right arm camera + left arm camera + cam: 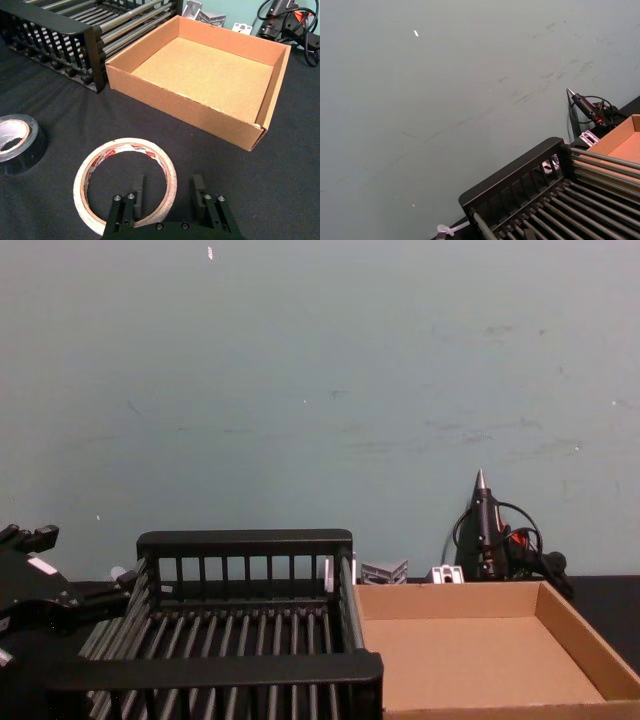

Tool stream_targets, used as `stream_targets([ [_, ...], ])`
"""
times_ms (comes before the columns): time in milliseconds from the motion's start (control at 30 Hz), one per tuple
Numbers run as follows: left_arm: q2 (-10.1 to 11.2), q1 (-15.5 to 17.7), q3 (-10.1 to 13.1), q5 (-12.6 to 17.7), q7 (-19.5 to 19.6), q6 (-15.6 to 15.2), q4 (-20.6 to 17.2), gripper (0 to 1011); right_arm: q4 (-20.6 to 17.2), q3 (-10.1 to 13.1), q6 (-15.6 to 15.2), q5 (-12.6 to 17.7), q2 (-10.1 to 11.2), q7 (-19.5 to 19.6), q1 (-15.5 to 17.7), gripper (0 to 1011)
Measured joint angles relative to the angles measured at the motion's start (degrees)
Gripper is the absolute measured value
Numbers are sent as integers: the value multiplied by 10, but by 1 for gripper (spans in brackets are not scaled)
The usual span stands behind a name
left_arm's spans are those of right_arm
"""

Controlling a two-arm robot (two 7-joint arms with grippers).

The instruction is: Pick up the white tape and place it into the black box , Pick up the silver tape and place it into the brown box.

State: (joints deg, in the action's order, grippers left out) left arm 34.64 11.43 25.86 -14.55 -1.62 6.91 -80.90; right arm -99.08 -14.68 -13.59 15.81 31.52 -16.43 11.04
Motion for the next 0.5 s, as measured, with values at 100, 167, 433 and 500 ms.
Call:
stream_targets([
  [100, 0, 0, 0, 0, 0, 0, 0, 1001, 0, 0, 0, 0, 0, 0, 0, 562],
  [167, 0, 0, 0, 0, 0, 0, 0, 1001, 0, 0, 0, 0, 0, 0, 0, 516],
  [433, 0, 0, 0, 0, 0, 0, 0, 1001, 0, 0, 0, 1, 0, 0, 0, 231],
  [500, 0, 0, 0, 0, 0, 0, 0, 1001, 0, 0, 0, 1, 0, 1, 0, 177],
])
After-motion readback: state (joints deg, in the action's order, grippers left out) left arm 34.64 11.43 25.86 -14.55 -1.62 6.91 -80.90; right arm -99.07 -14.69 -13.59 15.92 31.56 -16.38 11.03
